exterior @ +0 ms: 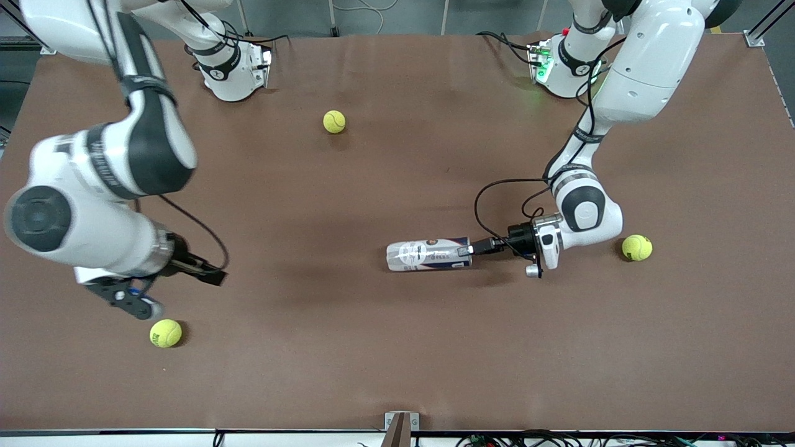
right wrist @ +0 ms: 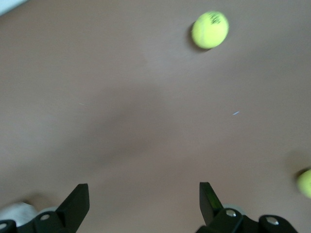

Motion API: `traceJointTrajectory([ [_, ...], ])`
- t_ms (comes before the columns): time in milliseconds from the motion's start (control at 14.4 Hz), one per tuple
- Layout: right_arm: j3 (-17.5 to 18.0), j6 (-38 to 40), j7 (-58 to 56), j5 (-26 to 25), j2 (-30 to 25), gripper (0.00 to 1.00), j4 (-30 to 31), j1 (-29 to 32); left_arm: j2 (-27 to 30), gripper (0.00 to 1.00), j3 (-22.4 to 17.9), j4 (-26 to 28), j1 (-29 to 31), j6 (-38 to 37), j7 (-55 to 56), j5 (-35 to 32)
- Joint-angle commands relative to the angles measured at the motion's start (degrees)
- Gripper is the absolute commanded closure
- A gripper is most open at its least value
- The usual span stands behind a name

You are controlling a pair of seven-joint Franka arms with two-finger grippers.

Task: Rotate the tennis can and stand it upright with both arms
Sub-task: 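Grasp the can end with the left gripper while the right gripper releases, then lift and rotate the can upright with the left gripper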

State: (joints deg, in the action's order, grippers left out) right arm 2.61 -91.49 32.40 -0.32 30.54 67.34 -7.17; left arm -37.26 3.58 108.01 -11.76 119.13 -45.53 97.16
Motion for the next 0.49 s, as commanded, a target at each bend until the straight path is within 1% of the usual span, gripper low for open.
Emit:
traceJointTrajectory([
  [0,0.9,1.4,-12.2,-0.5,-4.2,0.0,4.7,4.9,3.0,1.0,-0.1,-4.1,0.8,0.6,10.8,-10.7],
  [69,0.9,1.7,-16.4,-0.6,-4.4,0.0,4.7,6.9,3.2,1.0,-0.1,-6.3,0.9,0.5,17.2,-17.1],
  [208,0.9,2.1,-25.1,-1.5,-5.0,0.0,4.7,10.1,4.0,1.0,-0.1,-9.8,0.4,0.2,27.8,-26.2],
  [278,0.9,2.7,-26.8,-1.6,-5.1,0.0,4.7,11.9,4.6,1.0,-0.2,-11.1,0.1,0.1,32.9,-30.1],
  [417,0.9,3.2,-27.6,-1.7,-5.3,0.0,4.7,14.2,5.7,1.0,0.4,-15.0,-0.7,0.1,45.7,-41.7],
])
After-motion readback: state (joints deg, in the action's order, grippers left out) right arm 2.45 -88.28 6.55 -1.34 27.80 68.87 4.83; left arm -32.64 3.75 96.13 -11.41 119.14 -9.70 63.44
